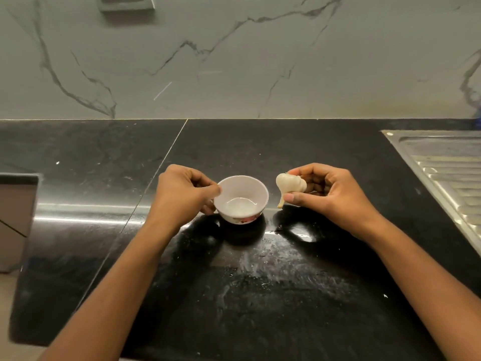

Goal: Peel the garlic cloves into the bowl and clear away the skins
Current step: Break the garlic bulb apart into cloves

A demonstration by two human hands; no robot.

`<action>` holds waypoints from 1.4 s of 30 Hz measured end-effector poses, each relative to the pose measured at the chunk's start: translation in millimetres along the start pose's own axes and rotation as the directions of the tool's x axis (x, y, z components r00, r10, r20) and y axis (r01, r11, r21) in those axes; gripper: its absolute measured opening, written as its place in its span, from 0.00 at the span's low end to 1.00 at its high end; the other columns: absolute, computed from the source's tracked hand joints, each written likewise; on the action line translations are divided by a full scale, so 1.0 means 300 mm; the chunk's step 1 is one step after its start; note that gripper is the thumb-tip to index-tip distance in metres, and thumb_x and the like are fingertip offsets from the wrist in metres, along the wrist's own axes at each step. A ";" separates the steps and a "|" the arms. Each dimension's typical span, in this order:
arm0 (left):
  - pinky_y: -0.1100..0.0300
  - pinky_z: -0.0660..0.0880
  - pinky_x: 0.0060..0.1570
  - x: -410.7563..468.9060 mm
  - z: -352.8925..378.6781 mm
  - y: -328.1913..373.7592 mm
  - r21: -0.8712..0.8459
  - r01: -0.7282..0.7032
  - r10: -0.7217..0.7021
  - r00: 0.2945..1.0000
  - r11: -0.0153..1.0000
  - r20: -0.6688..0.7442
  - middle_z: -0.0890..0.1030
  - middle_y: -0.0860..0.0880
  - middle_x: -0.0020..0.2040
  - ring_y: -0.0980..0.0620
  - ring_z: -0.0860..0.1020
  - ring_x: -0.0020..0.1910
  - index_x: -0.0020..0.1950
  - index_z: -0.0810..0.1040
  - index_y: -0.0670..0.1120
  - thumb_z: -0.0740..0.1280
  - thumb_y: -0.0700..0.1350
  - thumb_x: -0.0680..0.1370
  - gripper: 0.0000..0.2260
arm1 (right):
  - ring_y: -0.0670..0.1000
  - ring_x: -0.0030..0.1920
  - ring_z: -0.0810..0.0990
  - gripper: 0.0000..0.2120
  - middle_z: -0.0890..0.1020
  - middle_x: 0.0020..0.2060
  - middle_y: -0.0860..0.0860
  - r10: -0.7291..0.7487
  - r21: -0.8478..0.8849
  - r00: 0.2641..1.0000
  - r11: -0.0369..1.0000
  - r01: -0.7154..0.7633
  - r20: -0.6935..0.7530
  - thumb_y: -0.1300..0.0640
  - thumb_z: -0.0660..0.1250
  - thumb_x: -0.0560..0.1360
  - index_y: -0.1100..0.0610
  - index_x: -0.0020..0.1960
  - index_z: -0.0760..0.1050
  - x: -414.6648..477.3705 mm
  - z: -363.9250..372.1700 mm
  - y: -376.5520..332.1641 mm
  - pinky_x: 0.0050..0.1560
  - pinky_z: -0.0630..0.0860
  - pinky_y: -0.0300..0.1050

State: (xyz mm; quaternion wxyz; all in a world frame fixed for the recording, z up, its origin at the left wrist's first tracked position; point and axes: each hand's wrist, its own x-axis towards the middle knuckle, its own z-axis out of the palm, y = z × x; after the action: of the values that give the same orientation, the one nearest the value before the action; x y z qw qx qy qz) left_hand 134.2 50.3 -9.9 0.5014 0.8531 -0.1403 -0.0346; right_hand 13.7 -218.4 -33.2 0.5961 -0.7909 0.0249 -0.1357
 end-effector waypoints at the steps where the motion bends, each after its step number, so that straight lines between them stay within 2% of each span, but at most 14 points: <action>1: 0.54 0.84 0.33 0.016 0.000 0.004 -0.010 0.001 -0.001 1.000 1.000 -0.011 0.84 0.42 0.31 0.45 0.83 0.27 0.38 0.87 0.41 0.77 0.34 0.72 0.05 | 0.52 0.52 0.89 0.21 0.89 0.51 0.51 0.000 0.000 1.000 1.000 0.000 0.001 0.59 0.83 0.70 0.53 0.61 0.84 0.000 0.000 -0.001 0.56 0.85 0.45; 9: 0.53 0.85 0.38 0.162 -0.015 -0.003 -0.013 0.027 -0.028 0.995 1.000 -0.093 0.85 0.44 0.32 0.44 0.86 0.31 0.39 0.87 0.40 0.77 0.34 0.72 0.03 | 0.51 0.52 0.88 0.21 0.89 0.51 0.50 0.010 -0.013 1.000 1.000 -0.010 -0.008 0.58 0.84 0.70 0.51 0.61 0.84 0.000 -0.006 0.001 0.57 0.84 0.47; 18: 0.58 0.83 0.35 0.180 -0.002 -0.040 0.003 0.046 -0.045 0.993 0.999 -0.106 0.86 0.43 0.35 0.49 0.84 0.29 0.41 0.87 0.40 0.77 0.34 0.73 0.03 | 0.50 0.53 0.88 0.22 0.89 0.52 0.49 0.023 -0.020 1.000 1.000 -0.024 -0.009 0.56 0.84 0.70 0.51 0.61 0.84 -0.001 -0.009 -0.001 0.57 0.83 0.45; 20: 0.57 0.84 0.36 0.180 -0.007 -0.042 -0.012 0.057 -0.058 0.994 0.998 -0.092 0.87 0.42 0.36 0.48 0.84 0.30 0.42 0.87 0.41 0.78 0.36 0.74 0.02 | 0.50 0.53 0.88 0.22 0.88 0.52 0.49 0.022 -0.024 1.000 0.999 -0.022 -0.005 0.55 0.84 0.70 0.51 0.61 0.84 -0.003 -0.010 -0.005 0.56 0.83 0.44; 22: 0.55 0.85 0.40 0.175 -0.020 -0.042 0.016 0.054 -0.053 0.996 0.998 -0.076 0.87 0.43 0.37 0.49 0.86 0.33 0.44 0.87 0.42 0.80 0.43 0.74 0.05 | 0.50 0.52 0.88 0.21 0.89 0.52 0.49 0.017 -0.026 1.000 0.999 -0.018 -0.009 0.55 0.84 0.69 0.51 0.61 0.84 -0.005 -0.014 -0.007 0.56 0.84 0.43; 25: 0.55 0.85 0.40 0.125 -0.045 -0.020 0.178 -0.079 0.115 0.973 0.981 -0.201 0.86 0.50 0.34 0.54 0.85 0.31 0.43 0.87 0.47 0.79 0.51 0.75 0.08 | 0.50 0.52 0.88 0.21 0.89 0.51 0.49 0.009 -0.024 1.000 1.000 -0.009 -0.013 0.56 0.84 0.69 0.52 0.61 0.84 -0.011 -0.023 -0.012 0.56 0.84 0.43; 27: 0.56 0.85 0.37 0.054 -0.043 0.020 0.172 -0.227 0.266 0.930 0.959 -0.253 0.85 0.52 0.32 0.56 0.84 0.29 0.43 0.87 0.47 0.77 0.49 0.77 0.06 | 0.50 0.52 0.88 0.21 0.88 0.52 0.49 0.003 -0.031 1.000 1.000 -0.003 -0.017 0.56 0.84 0.70 0.51 0.61 0.84 -0.012 -0.029 -0.011 0.56 0.84 0.44; 28: 0.56 0.84 0.35 0.013 -0.030 0.044 0.128 -0.292 0.314 0.922 0.948 -0.226 0.85 0.51 0.32 0.55 0.84 0.29 0.44 0.87 0.47 0.77 0.46 0.78 0.05 | 0.50 0.52 0.88 0.21 0.88 0.52 0.49 -0.002 -0.027 1.000 1.000 0.001 -0.026 0.56 0.84 0.70 0.51 0.61 0.84 -0.012 -0.030 -0.011 0.56 0.85 0.45; 30: 0.54 0.85 0.34 -0.062 0.027 0.086 -0.038 -0.326 0.323 0.944 0.945 -0.068 0.86 0.48 0.33 0.49 0.85 0.29 0.45 0.88 0.44 0.76 0.41 0.78 0.03 | 0.53 0.50 0.88 0.21 0.88 0.51 0.51 -0.019 -0.013 0.999 1.000 0.019 -0.050 0.56 0.84 0.69 0.51 0.61 0.84 -0.012 -0.034 -0.008 0.55 0.85 0.48; 32: 0.49 0.85 0.36 -0.118 0.107 0.107 -0.191 -0.260 0.287 0.949 0.946 0.128 0.86 0.44 0.35 0.44 0.86 0.31 0.45 0.88 0.41 0.75 0.40 0.79 0.04 | 0.56 0.49 0.88 0.21 0.88 0.51 0.52 -0.035 -0.013 0.998 0.999 0.034 -0.059 0.57 0.84 0.69 0.51 0.60 0.84 -0.016 -0.044 -0.011 0.56 0.86 0.50; 35: 0.47 0.86 0.44 -0.146 0.215 0.108 -0.267 -0.137 0.217 0.929 0.954 0.301 0.88 0.45 0.41 0.44 0.88 0.37 0.51 0.88 0.42 0.74 0.45 0.80 0.07 | 0.52 0.51 0.89 0.22 0.88 0.52 0.50 -0.051 -0.033 0.998 0.998 0.049 -0.046 0.59 0.84 0.69 0.52 0.61 0.84 -0.028 -0.063 -0.019 0.56 0.86 0.48; 39: 0.47 0.84 0.57 -0.126 0.310 0.109 -0.319 0.032 0.108 0.905 0.947 0.411 0.89 0.48 0.50 0.48 0.89 0.47 0.65 0.84 0.45 0.74 0.52 0.79 0.17 | 0.51 0.53 0.88 0.22 0.88 0.53 0.49 -0.051 -0.087 0.998 0.995 0.047 -0.040 0.58 0.84 0.69 0.52 0.62 0.84 -0.027 -0.091 -0.013 0.58 0.85 0.51; 40: 0.48 0.83 0.59 -0.121 0.327 0.112 -0.346 0.059 0.100 0.900 0.936 0.424 0.89 0.48 0.52 0.48 0.88 0.49 0.69 0.82 0.45 0.75 0.52 0.79 0.21 | 0.51 0.53 0.89 0.22 0.88 0.53 0.50 -0.047 -0.086 0.998 0.995 0.044 -0.033 0.58 0.84 0.70 0.52 0.62 0.84 -0.025 -0.097 -0.008 0.59 0.85 0.52; 42: 0.48 0.82 0.61 -0.111 0.353 0.113 -0.417 0.084 0.115 0.896 0.905 0.428 0.88 0.46 0.55 0.47 0.87 0.54 0.72 0.79 0.44 0.74 0.49 0.80 0.21 | 0.52 0.54 0.88 0.20 0.88 0.53 0.50 -0.040 -0.086 0.999 0.996 0.039 -0.005 0.61 0.82 0.72 0.53 0.62 0.84 -0.023 -0.106 0.001 0.60 0.85 0.55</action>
State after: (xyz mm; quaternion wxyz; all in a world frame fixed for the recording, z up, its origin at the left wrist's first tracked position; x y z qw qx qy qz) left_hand 74.3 -45.8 -35.7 0.6301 0.6913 -0.2466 -0.2534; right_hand -0.5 -246.9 -26.9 0.5588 -0.8157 0.0173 -0.1490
